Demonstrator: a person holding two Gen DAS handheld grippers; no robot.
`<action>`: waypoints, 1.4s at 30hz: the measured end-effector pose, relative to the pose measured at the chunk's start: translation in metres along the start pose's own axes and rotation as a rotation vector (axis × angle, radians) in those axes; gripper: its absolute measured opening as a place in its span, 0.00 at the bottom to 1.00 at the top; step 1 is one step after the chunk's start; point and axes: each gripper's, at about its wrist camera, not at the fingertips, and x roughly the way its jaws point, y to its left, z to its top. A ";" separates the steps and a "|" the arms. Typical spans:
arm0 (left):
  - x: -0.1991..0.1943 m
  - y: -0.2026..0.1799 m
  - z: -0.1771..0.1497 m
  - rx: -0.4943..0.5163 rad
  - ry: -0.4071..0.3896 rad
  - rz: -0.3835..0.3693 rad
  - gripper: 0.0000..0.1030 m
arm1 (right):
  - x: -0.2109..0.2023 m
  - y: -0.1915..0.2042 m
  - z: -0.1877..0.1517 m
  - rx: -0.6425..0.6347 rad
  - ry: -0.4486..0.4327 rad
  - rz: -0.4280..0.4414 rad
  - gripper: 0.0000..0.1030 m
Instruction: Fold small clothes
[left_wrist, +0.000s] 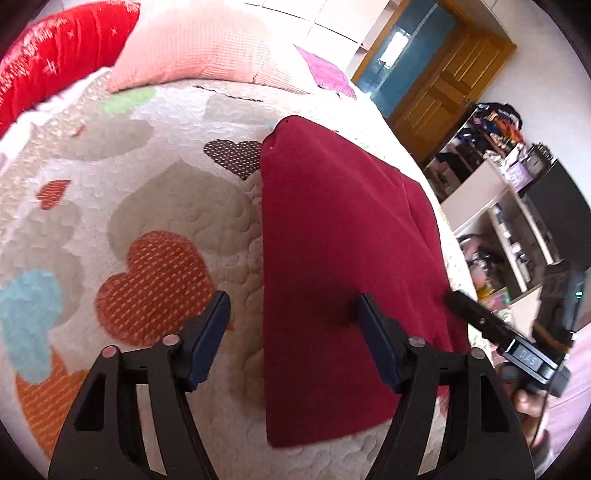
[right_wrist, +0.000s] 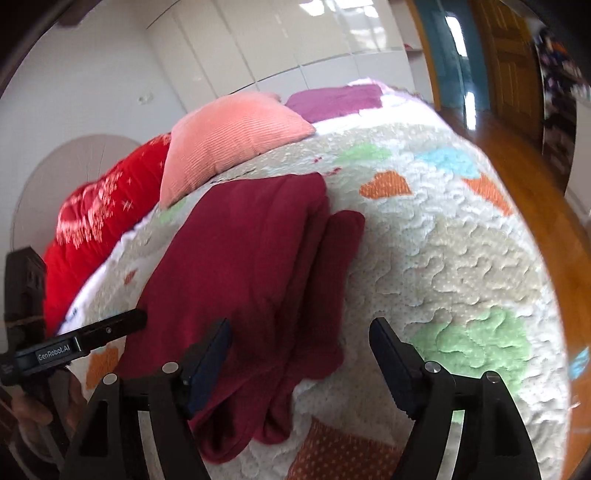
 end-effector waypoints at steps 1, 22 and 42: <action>0.004 0.001 0.003 -0.003 0.007 -0.016 0.70 | 0.005 -0.005 0.001 0.028 0.007 0.023 0.76; -0.023 -0.031 -0.014 0.129 -0.007 -0.002 0.55 | 0.028 0.013 0.019 0.148 -0.005 0.202 0.41; -0.090 -0.027 -0.092 0.115 -0.051 0.113 0.54 | -0.069 0.044 -0.042 0.044 -0.017 0.061 0.54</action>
